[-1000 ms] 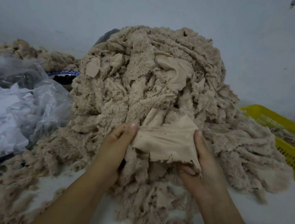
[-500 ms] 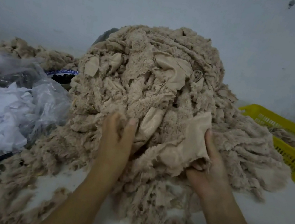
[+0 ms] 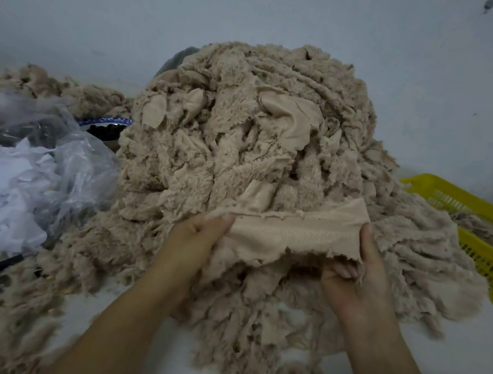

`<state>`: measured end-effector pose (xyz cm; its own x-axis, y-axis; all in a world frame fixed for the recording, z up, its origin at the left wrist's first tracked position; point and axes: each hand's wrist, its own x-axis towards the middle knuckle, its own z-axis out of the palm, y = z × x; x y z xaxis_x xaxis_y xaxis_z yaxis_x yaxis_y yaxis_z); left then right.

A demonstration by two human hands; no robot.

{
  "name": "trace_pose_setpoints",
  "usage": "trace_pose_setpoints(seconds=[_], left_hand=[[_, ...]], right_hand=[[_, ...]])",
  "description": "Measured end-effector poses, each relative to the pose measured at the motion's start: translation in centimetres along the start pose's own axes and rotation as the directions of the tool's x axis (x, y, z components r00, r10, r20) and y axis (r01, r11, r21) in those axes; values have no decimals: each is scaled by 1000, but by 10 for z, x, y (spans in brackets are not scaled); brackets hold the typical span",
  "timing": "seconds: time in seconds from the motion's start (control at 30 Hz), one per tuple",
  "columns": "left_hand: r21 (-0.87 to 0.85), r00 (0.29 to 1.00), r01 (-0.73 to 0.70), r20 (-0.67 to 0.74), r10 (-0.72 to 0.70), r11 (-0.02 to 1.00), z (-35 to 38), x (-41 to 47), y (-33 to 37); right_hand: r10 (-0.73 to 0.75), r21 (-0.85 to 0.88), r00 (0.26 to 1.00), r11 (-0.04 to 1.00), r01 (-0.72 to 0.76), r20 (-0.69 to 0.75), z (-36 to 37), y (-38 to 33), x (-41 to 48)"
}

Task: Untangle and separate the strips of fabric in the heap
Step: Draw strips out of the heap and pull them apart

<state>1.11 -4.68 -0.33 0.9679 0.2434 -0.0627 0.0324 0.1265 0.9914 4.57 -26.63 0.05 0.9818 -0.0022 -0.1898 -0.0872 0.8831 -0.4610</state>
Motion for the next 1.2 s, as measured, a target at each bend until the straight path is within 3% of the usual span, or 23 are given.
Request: trace_pose_setpoints(seconds=[0.07, 0.17, 0.23, 0.37, 0.47, 0.57, 0.63, 0.73, 0.77, 0.83, 0.93, 1.0, 1.03, 1.1, 1.2], left_hand=[[-286, 985, 154, 117, -125, 946, -5, 0, 7], [-533, 947, 278, 290, -136, 799, -8, 0, 10], [-562, 932, 271, 356, -68, 781, -5, -2, 9], [-368, 941, 182, 335, -52, 912, 5, -2, 1], [-137, 961, 107, 269, -67, 985, 13, -4, -6], [-30, 952, 53, 303, -41, 998, 15, -7, -9], [-65, 938, 47, 345, -22, 997, 14, -6, -9], [-153, 909, 97, 416, -25, 984, 12, -4, -9], [-166, 903, 98, 429, -17, 981, 12, -3, -10], [-172, 926, 85, 377, -14, 981, 13, -2, -10], [-176, 947, 64, 320, -4, 982, 13, -3, -10], [-160, 943, 51, 333, 5, 986, 13, -5, -9], [-128, 938, 34, 347, 12, 991, 13, -6, -9], [-59, 930, -14, 366, 35, 998, 14, -10, -10], [24, 941, -101, 326, 88, 995, 15, -12, -11]], right_hand=[[-15, -22, 1000, 1000, 15, -8, -2, 1, 1], [-31, -34, 999, 999, 30, -31, -3, 1, 3], [-45, -125, 999, 991, 42, -23, -1, 1, 2], [-91, -413, 991, 903, 122, 94, 0, 12, 3], [-102, -662, 979, 723, 196, 178, 0, 27, -2], [44, -826, 921, 459, 326, 388, 3, 40, -14], [135, -862, 875, 293, 413, 465, 2, 45, -16], [103, -861, 855, 59, 505, 508, -5, 45, -10], [82, -870, 866, 67, 489, 493, -6, 44, -9], [16, -880, 893, 179, 441, 450, -5, 41, -6], [-135, -861, 892, 232, 452, 432, -4, 35, -4], [-109, -818, 871, 305, 488, 479, -1, 37, -6], [-61, -811, 859, 302, 502, 509, 0, 39, -8], [31, -819, 829, 174, 546, 559, 0, 44, -12], [-48, -821, 825, 83, 565, 563, -3, 45, -11]])
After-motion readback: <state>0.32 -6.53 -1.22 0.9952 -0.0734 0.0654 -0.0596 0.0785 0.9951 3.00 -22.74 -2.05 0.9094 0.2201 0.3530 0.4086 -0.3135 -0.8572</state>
